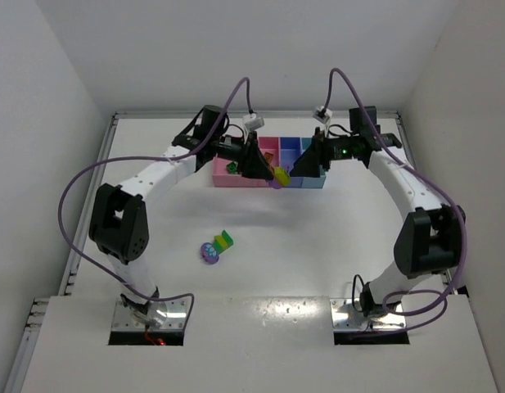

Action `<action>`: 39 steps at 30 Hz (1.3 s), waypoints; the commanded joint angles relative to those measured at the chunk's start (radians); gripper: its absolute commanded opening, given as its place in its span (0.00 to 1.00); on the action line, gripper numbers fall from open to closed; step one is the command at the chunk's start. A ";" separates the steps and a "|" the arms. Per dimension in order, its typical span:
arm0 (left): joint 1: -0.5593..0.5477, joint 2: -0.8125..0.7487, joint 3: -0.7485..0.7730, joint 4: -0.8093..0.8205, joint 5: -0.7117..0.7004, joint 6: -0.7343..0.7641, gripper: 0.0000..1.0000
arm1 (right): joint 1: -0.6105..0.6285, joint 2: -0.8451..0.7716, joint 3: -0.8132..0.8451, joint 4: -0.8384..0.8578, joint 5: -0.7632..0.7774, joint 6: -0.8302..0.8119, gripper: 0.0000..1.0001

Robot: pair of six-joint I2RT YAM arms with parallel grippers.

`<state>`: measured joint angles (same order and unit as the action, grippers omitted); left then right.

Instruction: Sort the legos into containers by color

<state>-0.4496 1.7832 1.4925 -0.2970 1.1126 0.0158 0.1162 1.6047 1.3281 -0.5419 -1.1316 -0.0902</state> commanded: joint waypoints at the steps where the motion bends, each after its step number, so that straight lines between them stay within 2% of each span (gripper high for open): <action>1: 0.008 -0.080 -0.038 0.172 0.082 -0.229 0.00 | 0.010 0.030 0.063 0.000 -0.109 -0.072 0.64; 5: 0.017 -0.123 -0.107 0.390 0.101 -0.356 0.00 | 0.033 0.052 0.074 0.000 -0.143 -0.072 0.67; 7: 0.017 -0.123 -0.127 0.446 0.110 -0.427 0.00 | 0.043 0.052 0.074 0.000 -0.143 -0.072 0.69; 17: 0.017 -0.105 -0.127 0.553 0.101 -0.478 0.00 | 0.094 0.052 0.095 0.011 -0.171 -0.040 0.69; 24: 0.017 -0.114 -0.147 0.523 0.110 -0.426 0.00 | 0.014 0.023 0.077 0.031 -0.148 -0.020 0.69; 31: 0.017 -0.123 -0.156 0.409 0.110 -0.324 0.00 | -0.075 0.023 0.077 0.224 -0.181 0.180 0.71; 39: 0.017 -0.114 -0.143 0.409 0.110 -0.315 0.00 | -0.038 0.023 0.068 0.263 -0.255 0.239 0.72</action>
<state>-0.4366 1.7031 1.3300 0.0929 1.2041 -0.3225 0.0513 1.6630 1.3849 -0.3443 -1.3117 0.1207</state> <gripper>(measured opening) 0.419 0.712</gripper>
